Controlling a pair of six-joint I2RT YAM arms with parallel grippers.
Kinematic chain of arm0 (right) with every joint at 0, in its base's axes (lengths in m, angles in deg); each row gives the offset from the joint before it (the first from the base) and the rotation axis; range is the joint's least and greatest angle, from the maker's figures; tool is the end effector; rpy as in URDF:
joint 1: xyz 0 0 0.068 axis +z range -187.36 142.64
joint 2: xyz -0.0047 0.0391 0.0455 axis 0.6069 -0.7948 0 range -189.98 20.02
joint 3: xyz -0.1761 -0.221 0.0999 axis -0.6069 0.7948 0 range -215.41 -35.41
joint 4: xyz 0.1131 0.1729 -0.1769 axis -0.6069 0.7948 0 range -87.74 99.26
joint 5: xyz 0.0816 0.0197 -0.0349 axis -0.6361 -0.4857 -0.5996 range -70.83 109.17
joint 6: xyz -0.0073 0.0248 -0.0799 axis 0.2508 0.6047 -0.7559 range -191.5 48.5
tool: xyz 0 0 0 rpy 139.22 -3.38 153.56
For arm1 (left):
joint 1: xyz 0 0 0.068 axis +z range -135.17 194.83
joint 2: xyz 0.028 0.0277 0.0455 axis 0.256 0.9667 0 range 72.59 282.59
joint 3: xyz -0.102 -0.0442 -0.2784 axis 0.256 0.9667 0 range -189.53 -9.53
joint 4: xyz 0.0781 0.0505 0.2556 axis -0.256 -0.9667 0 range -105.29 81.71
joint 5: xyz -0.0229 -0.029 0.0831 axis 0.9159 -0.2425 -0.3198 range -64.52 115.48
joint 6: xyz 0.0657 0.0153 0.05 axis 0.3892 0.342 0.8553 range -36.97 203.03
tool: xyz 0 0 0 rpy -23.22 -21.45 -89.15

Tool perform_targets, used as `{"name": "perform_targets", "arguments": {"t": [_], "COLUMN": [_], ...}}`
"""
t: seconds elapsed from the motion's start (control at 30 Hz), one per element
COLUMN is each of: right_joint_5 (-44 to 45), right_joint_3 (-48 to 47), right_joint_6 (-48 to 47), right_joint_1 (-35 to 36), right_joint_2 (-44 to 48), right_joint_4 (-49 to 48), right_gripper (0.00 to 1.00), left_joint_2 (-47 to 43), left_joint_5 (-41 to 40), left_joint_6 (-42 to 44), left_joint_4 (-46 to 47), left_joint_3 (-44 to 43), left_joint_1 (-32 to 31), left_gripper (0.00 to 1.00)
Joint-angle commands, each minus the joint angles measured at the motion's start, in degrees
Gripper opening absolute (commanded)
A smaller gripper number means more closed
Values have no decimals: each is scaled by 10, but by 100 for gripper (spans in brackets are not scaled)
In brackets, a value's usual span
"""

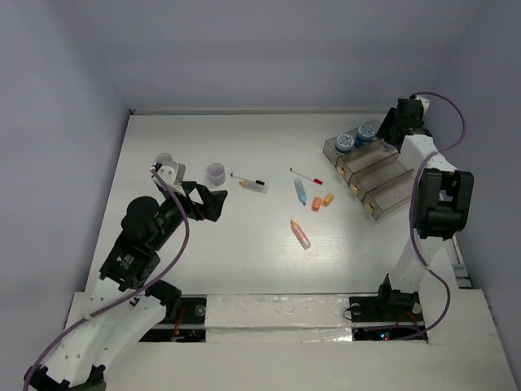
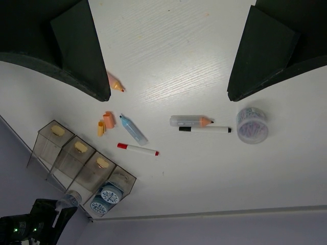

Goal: Sort the stationery into containers
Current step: Place the stationery in the storage box, then pick up the stationery from the center of the board.

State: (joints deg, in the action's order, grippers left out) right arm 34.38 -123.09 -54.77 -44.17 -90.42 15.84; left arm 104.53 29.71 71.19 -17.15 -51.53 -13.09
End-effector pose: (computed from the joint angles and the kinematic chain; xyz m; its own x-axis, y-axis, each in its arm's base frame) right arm 0.4924 -0.0781 0.2572 -0.4700 0.3358 -0.8163 0.4798 0.8734 0.0831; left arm 0.1402 -0.0805 0.3748 -0.0912 -0.1832 -0.9788 0.5246 0.8267 -0.2036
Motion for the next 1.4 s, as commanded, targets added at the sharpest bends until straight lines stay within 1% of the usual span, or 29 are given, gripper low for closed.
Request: {"name": "perform_targets", "arguments": {"t": [0.0, 0.1, 0.2, 0.23, 0.3, 0.33, 0.4, 0.43, 0.5, 0.53, 0.67, 0.7, 0.77, 0.8, 0.87, 0.9, 0.97, 1.0, 1.03, 1.13, 1.17, 1.23, 1.27, 1.33, 1.37], "right_joint_5": [-7, -13, -14, -15, -15, -16, -14, -12, -8, -9, -33, -63, -95, -118, -133, -168, -194, -226, -242, -281, -290, -313, -316, -312, -310], "right_joint_3": [-28, -29, -28, -28, -28, -28, -30, -32, -33, -34, -38, -34, -15, 6, 21, 32, 39, 43, 45, 49, 38, 23, 4, -27, -59], "right_joint_6": [-2, 1, 1, 1, 1, 1, -1, -1, 0, 0, 3, 6, 9, 3, -19, -30, -49, -57, -60, -74, -76, -79, -83, -98, -110], "right_joint_1": [-5, -5, -10, -10, -10, -10, -10, -10, -10, -10, -10, -10, 0, 21, 55, 94, 137, 160, 204, 269, 308, 346, 380, 412, 440], "right_joint_2": [-5, -11, -13, -15, -16, -17, -18, -16, -14, -13, 6, 17, 42, 71, 97, 114, 124, 127, 128, 112, 92, 68, 38, 2, -33], "right_joint_4": [-24, -26, -31, -30, -30, -32, -31, -30, -29, -26, -17, -20, -45, -56, -73, -77, -84, -87, -95, -105, -107, -120, -122, -109, -104], "right_gripper": [41, 43, 48, 53, 58, 65, 71, 81, 92, 100, 100, 100, 100, 100, 100, 100, 100, 100, 100, 100, 100, 100, 100, 100, 100], "left_joint_2": [3, 4, 6, 7, 8, 8, 8, 8, 8, 8, 8, 8, 11, 12, 16, 16, 18, 18, 16, 14, 13, 11, 10, 5, 2], "left_joint_5": [-4, -5, -7, -7, -7, -7, -7, -7, -7, -7, -8, -10, -12, -12, -12, -14, -22, -28, -34, -64, -69, -82, -87, -104, -114], "left_joint_6": [6, 6, 6, 6, 7, 6, 6, 6, 6, 6, 6, 6, 7, 7, 6, 6, 5, 3, 3, 0, -1, -3, -4, -6, -6], "left_joint_4": [23, 23, 23, 23, 22, 24, 24, 23, 23, 24, 24, 24, 23, 24, 24, 24, 23, 22, 21, 19, 17, 14, 12, 10, 10], "left_joint_3": [1, 1, 1, 1, 1, 1, 1, 1, 1, 1, 1, 1, 1, 1, 1, 0, 0, 0, 0, -1, -1, -2, -4, -5, -5], "left_joint_1": [-2, -2, -2, -2, -2, -2, -2, -2, -2, -2, -2, -2, -2, -2, 4, 4, 16, 16, 24, 41, 41, 55, 55, 69, 69], "left_gripper": [99, 99, 99, 99, 99, 99, 99, 99, 99, 99, 99, 99, 99, 99, 99, 99, 99, 99, 99, 99, 99, 99, 99, 99, 99]}}
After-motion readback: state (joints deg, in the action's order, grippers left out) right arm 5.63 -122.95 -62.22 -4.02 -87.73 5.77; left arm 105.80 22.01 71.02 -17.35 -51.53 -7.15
